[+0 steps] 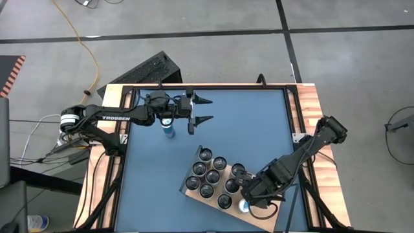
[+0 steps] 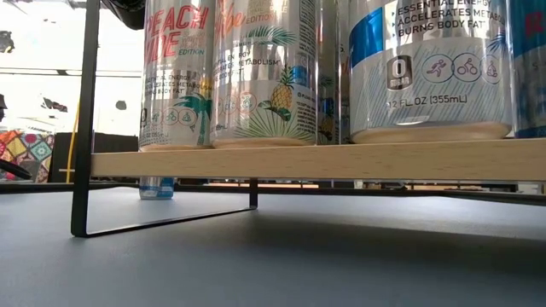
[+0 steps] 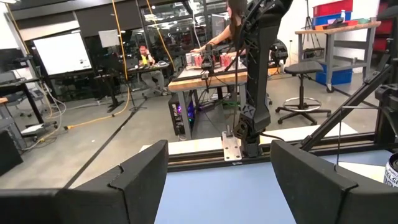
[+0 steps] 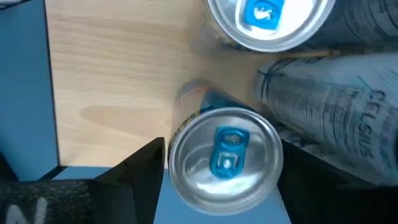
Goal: Place canned beverage on shelf
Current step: Put the right blue soda can aligned with the other blue soda can on the shelf
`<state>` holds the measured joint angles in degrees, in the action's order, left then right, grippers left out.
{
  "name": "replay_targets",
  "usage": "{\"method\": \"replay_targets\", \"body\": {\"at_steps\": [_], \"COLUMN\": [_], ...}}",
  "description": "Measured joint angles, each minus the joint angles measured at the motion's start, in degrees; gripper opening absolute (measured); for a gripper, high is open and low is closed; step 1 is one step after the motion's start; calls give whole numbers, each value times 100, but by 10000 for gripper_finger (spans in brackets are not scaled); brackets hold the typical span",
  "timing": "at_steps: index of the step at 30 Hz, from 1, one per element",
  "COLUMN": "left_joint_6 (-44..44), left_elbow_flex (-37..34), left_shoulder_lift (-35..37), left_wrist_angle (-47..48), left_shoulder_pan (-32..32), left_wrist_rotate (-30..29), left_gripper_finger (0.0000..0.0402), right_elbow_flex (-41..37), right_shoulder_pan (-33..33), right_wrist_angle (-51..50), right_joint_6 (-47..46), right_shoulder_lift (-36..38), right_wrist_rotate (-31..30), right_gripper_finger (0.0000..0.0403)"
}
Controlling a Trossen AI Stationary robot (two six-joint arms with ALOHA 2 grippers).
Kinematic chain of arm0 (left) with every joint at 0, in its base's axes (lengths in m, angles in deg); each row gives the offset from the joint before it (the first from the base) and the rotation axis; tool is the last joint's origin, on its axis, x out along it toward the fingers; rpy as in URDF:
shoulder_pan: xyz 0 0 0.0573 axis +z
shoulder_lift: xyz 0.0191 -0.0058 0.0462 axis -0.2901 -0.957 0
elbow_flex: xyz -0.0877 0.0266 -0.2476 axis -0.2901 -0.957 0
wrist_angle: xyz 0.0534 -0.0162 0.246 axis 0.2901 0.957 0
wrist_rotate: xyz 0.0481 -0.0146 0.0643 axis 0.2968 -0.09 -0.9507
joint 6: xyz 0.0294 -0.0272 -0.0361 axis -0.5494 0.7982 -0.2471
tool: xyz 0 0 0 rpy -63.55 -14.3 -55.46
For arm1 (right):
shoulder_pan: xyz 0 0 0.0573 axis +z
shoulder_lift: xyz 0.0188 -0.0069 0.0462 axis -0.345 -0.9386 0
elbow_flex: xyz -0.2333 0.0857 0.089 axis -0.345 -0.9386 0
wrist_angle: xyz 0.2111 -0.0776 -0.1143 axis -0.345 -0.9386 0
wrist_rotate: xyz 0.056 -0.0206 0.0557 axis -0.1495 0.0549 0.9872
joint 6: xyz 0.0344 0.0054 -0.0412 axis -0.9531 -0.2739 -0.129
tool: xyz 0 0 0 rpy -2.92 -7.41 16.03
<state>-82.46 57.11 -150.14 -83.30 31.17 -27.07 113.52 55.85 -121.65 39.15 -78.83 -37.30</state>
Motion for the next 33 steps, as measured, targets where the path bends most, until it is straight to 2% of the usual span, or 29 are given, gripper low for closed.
{"method": "replay_targets", "body": {"at_steps": [9, 14, 17, 23, 28, 33], "left_joint_6": [4, 9, 31, 92, 119, 584], "left_elbow_flex": [0, 0, 0, 4, 7, 7], "left_shoulder_lift": [0, 0, 0, 48, 130, 172], "left_wrist_angle": [-4, -7, -13, -25, -6, 73], "left_shoulder_pan": [0, 0, 0, -1, -2, 0], "left_wrist_rotate": [-3, -11, -43, -45, -45, 14], "left_gripper_finger": [270, 270, 270, 270, 270, 270], "right_elbow_flex": [381, 396, 504, 946, 1133, 1123], "right_shoulder_pan": [15, -11, -74, -251, -188, -213], "right_wrist_angle": [-423, -449, -456, -454, -1041, -953], "right_joint_6": [-478, -732, -1066, -2106, -2939, -3603], "right_shoulder_lift": [4, 4, 55, 210, 357, 802], "right_wrist_rotate": [-47, -549, -777, -748, -767, -908], "right_gripper_finger": [271, 271, 271, 271, 271, 270]}}
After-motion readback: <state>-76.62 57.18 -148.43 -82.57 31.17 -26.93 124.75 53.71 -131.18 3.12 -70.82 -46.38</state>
